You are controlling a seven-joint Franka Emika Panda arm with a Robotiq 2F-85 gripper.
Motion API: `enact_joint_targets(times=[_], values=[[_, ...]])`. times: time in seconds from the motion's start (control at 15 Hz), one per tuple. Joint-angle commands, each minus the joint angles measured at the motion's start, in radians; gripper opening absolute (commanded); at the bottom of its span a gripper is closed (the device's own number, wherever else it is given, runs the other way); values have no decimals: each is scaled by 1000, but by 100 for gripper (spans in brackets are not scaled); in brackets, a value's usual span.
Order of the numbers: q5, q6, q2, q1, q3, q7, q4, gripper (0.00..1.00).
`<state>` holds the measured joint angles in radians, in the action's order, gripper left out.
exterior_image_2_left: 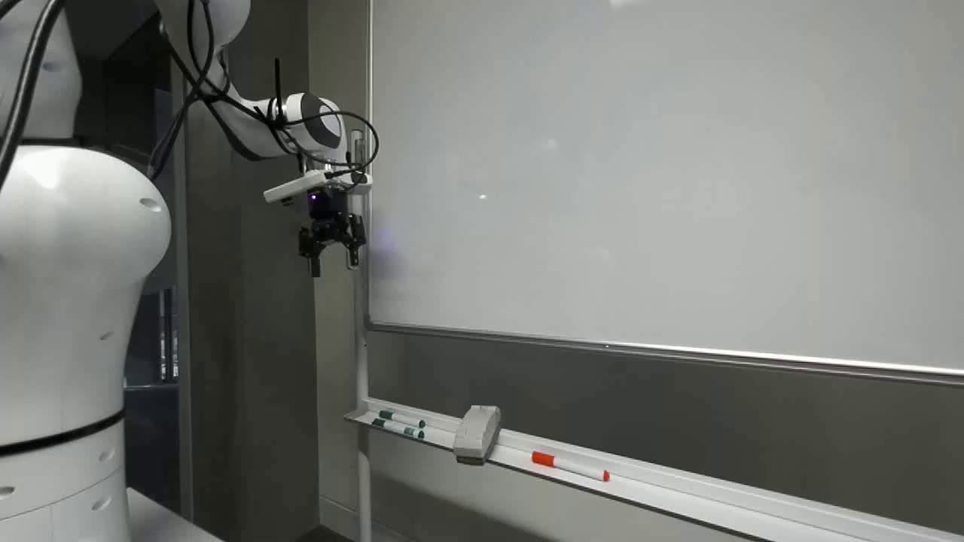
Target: Move the eraser to the right
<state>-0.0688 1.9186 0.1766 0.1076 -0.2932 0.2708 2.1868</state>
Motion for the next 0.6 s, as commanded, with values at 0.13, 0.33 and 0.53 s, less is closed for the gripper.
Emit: enact_joint_targets(times=[0.13, 0.33, 0.53], values=[[-5, -2, -2, 26, 24, 4, -2, 100], [-5, -2, -2, 26, 24, 4, -2, 100], [-12, 8, 0, 26, 26, 2, 3, 100]])
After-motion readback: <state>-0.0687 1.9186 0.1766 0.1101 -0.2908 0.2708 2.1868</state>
